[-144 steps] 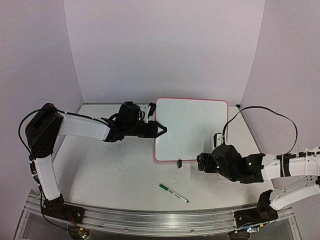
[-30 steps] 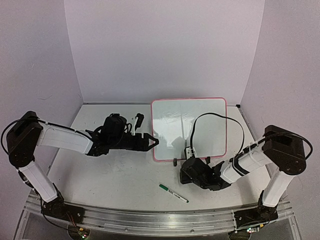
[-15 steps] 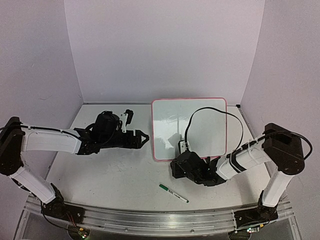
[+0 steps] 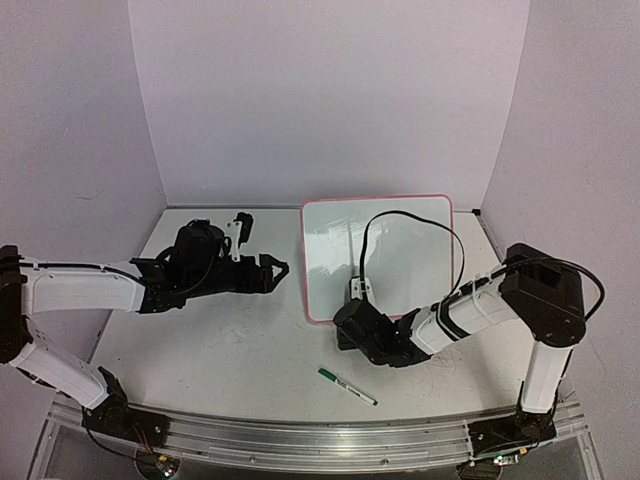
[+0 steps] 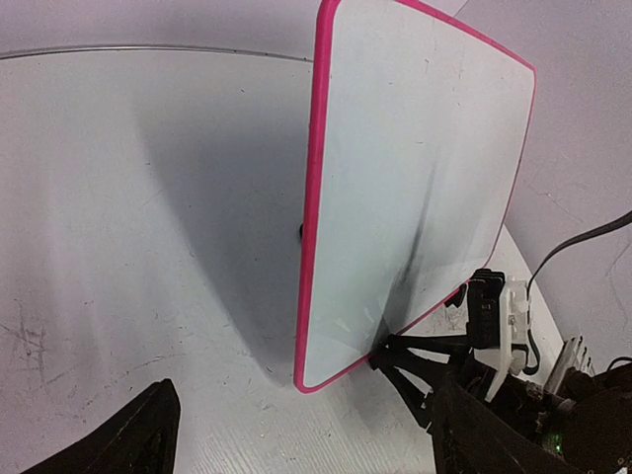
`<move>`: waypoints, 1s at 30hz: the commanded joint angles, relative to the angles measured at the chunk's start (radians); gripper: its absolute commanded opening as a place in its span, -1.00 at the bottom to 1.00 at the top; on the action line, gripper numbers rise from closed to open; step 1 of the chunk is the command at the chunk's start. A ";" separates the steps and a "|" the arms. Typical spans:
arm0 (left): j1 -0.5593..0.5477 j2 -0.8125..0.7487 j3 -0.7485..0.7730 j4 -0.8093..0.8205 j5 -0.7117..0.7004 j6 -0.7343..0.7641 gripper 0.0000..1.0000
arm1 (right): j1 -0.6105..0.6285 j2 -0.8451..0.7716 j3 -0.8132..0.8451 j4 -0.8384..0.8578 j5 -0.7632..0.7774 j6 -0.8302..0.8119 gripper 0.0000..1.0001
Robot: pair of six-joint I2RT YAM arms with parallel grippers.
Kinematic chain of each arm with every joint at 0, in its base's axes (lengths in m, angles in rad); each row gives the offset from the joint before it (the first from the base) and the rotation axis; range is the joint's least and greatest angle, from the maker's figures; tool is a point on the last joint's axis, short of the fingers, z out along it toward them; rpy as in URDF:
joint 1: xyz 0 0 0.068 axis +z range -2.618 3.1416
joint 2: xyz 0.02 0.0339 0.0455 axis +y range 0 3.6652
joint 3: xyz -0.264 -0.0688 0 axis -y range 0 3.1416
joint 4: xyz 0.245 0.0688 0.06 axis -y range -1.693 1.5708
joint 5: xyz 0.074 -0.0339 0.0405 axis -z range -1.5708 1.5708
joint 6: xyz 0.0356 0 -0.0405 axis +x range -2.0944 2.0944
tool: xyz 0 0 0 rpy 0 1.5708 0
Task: Write a sentence on the whiteboard
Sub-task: Move the whiteboard to the center of the board.
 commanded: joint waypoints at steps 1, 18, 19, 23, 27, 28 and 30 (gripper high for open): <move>0.003 -0.028 0.001 -0.001 -0.014 0.001 0.80 | 0.001 -0.003 0.012 -0.038 0.079 -0.010 -0.71; 0.003 0.059 0.064 -0.001 -0.001 0.020 0.81 | 0.007 -0.154 -0.170 0.013 0.001 -0.095 -0.72; 0.003 0.067 0.072 -0.001 0.000 0.026 0.81 | 0.011 -0.161 -0.171 0.011 -0.008 -0.096 -0.60; 0.003 0.077 0.085 -0.003 -0.008 0.040 0.82 | 0.035 -0.202 -0.165 -0.045 -0.083 -0.116 -0.20; 0.003 0.077 0.084 -0.005 -0.032 0.051 0.83 | 0.089 -0.238 -0.166 -0.131 -0.170 -0.149 0.11; 0.003 0.076 0.086 -0.007 -0.041 0.053 0.84 | 0.103 -0.254 -0.170 -0.152 -0.192 -0.150 0.18; 0.004 0.072 0.083 -0.008 -0.055 0.054 0.85 | 0.123 -0.289 -0.187 -0.161 -0.293 -0.181 0.28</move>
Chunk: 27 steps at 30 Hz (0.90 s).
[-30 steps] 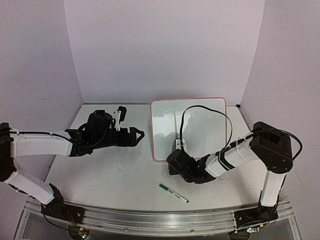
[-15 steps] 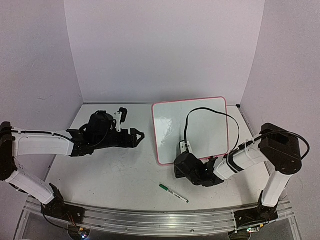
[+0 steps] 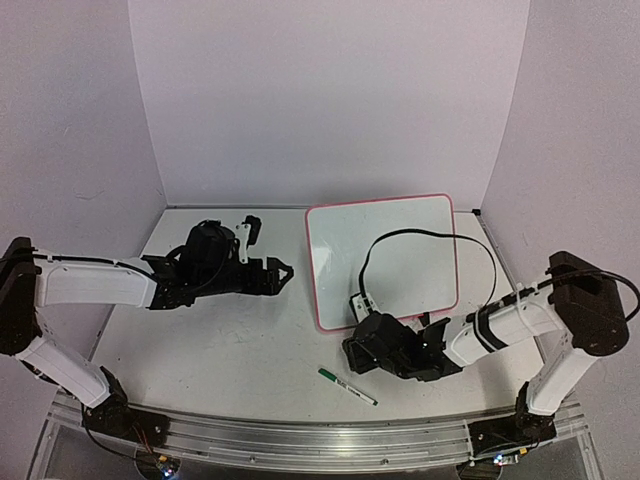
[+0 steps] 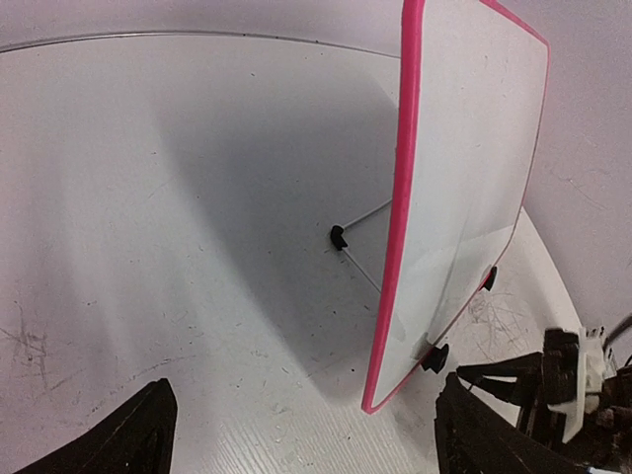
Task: Write a sentence on the whiteboard
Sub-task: Move the whiteboard to the center of the board, then pick up the whiteboard marker from the center of the board.
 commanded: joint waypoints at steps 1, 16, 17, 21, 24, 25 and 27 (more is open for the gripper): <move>0.004 -0.006 0.044 0.008 -0.052 0.023 0.86 | 0.055 -0.087 -0.026 -0.081 -0.196 -0.065 0.29; 0.005 0.004 0.070 0.007 -0.038 0.020 0.89 | 0.140 0.014 0.020 -0.110 -0.251 -0.113 -0.09; 0.005 -0.002 0.066 0.007 -0.043 0.019 0.90 | 0.146 0.023 0.024 -0.119 -0.242 -0.118 -0.11; 0.004 -0.019 0.048 0.005 -0.055 0.010 0.90 | 0.177 0.065 0.041 -0.138 -0.201 -0.128 -0.24; 0.005 -0.026 0.045 0.002 -0.067 0.006 0.90 | 0.192 0.082 0.050 -0.140 -0.154 -0.123 -0.45; 0.005 -0.027 0.048 -0.003 -0.066 0.008 0.90 | 0.193 0.082 0.050 -0.139 -0.143 -0.118 -0.54; 0.005 -0.029 0.057 -0.015 -0.064 0.016 0.91 | 0.193 0.074 0.045 -0.125 -0.128 -0.112 -0.69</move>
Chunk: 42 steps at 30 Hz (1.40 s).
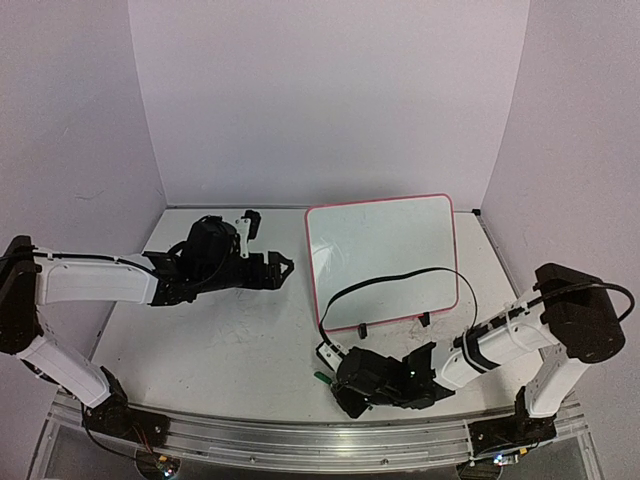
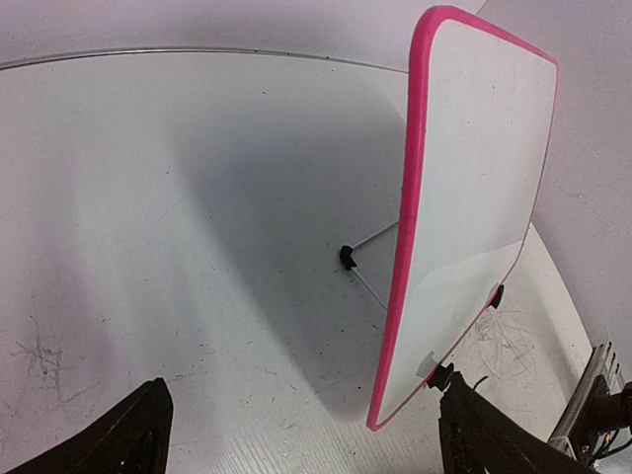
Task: Write a sentence on the whiteboard
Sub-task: Pick up the whiteboard marker from the center of the board, then pass from the right arm to the left
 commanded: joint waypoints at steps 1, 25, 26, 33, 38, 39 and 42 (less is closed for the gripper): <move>0.005 -0.039 0.029 -0.007 -0.021 0.014 0.91 | 0.007 0.015 0.010 -0.015 0.074 0.011 -0.75; -0.014 0.063 0.138 -0.011 0.662 -0.009 0.62 | -0.117 -0.358 -0.074 0.193 0.102 -0.211 -1.00; -0.016 0.069 0.138 0.000 0.686 -0.022 0.60 | -0.121 -0.373 -0.074 0.205 0.096 -0.227 -1.00; -0.021 0.093 0.155 0.045 0.798 -0.088 0.34 | -0.132 -0.396 -0.059 0.230 0.089 -0.281 -1.00; -0.024 0.119 0.176 0.049 0.809 -0.125 0.18 | -0.132 -0.384 -0.056 0.241 0.075 -0.293 -1.00; -0.024 0.127 0.181 0.048 0.812 -0.129 0.14 | -0.132 -0.383 -0.057 0.246 0.072 -0.293 -1.00; -0.031 0.157 0.197 0.048 0.832 -0.140 0.00 | -0.132 -0.384 -0.060 0.259 0.062 -0.296 -1.00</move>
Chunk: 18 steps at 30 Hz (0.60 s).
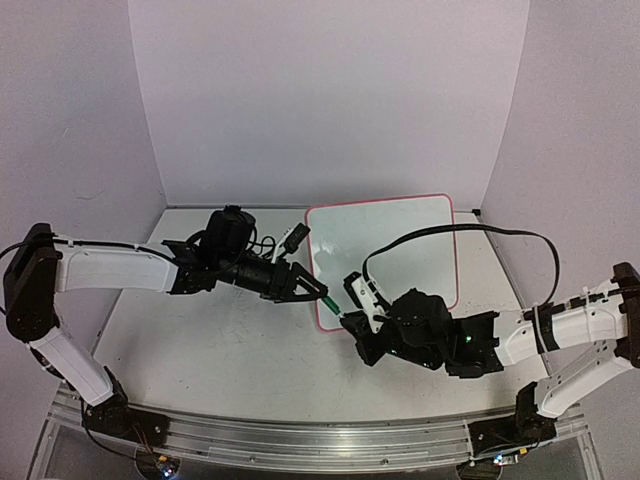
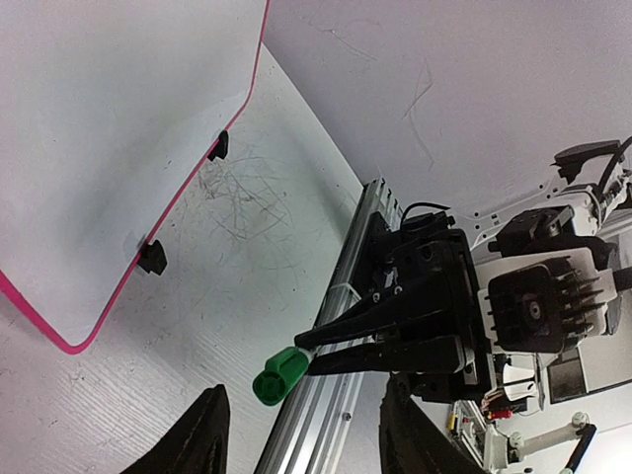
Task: Write a sentence on the whiteboard
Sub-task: Pass from the right arm to the left
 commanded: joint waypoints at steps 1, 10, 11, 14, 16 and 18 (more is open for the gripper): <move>-0.015 0.042 0.067 0.041 0.062 -0.030 -0.04 | -0.003 -0.006 0.023 0.056 -0.017 -0.028 -1.00; -0.043 0.101 0.104 0.041 0.095 -0.027 -0.46 | -0.003 -0.003 0.018 0.069 -0.006 -0.035 -1.00; -0.044 0.102 0.104 0.041 0.094 -0.026 -0.49 | -0.003 -0.001 0.017 0.069 -0.006 -0.035 -1.00; -0.044 0.103 0.105 0.041 0.088 -0.025 -0.58 | -0.003 0.006 0.016 0.071 -0.008 -0.033 -1.00; -0.044 0.108 0.111 0.041 0.084 -0.024 -0.68 | -0.003 0.009 0.016 0.071 -0.008 -0.030 -1.00; -0.044 0.113 0.117 0.041 0.077 -0.025 -0.79 | -0.003 0.011 0.016 0.072 -0.005 -0.029 -1.00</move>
